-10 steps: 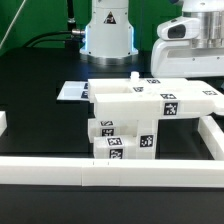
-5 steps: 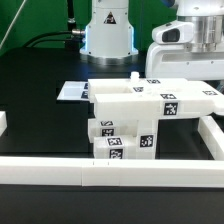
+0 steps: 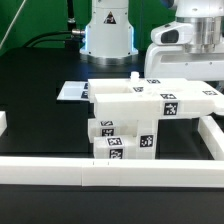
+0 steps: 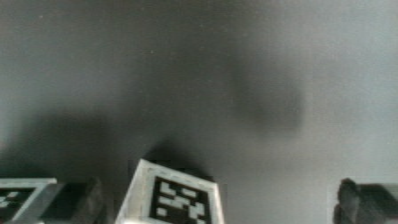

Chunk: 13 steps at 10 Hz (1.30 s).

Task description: Assemble chair

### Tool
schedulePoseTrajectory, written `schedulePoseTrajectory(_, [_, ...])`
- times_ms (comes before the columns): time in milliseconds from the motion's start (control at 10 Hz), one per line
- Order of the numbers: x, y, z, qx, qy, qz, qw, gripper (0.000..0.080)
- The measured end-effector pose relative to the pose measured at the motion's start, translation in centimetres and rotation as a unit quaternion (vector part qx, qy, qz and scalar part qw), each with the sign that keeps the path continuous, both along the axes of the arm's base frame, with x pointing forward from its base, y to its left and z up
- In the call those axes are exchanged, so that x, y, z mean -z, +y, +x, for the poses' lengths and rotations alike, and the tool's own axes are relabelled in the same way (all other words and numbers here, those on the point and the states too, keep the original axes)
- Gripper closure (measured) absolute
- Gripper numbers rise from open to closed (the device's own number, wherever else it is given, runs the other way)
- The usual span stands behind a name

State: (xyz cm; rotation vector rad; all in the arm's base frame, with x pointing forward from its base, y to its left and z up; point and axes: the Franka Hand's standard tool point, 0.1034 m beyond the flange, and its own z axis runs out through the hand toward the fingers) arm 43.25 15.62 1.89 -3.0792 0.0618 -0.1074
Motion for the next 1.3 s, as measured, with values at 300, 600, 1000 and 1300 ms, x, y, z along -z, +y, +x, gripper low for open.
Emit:
schedulePoseTrajectory(300, [-0.1,-0.1,0.2,0.001,-0.001,0.0,1.0,0.0151])
schedulePoseTrajectory(600, [0.0,-0.1,0.1,0.001,-0.001,0.0,1.0,0.0151])
schedulePoseTrajectory(1000, [0.7,-0.6,0.6,-0.006,0.001,-0.003,1.0,0.0151])
schedulePoseTrajectory(1300, [1.3,-0.8,1.7,-0.009,-0.002,-0.005,1.0,0.0151])
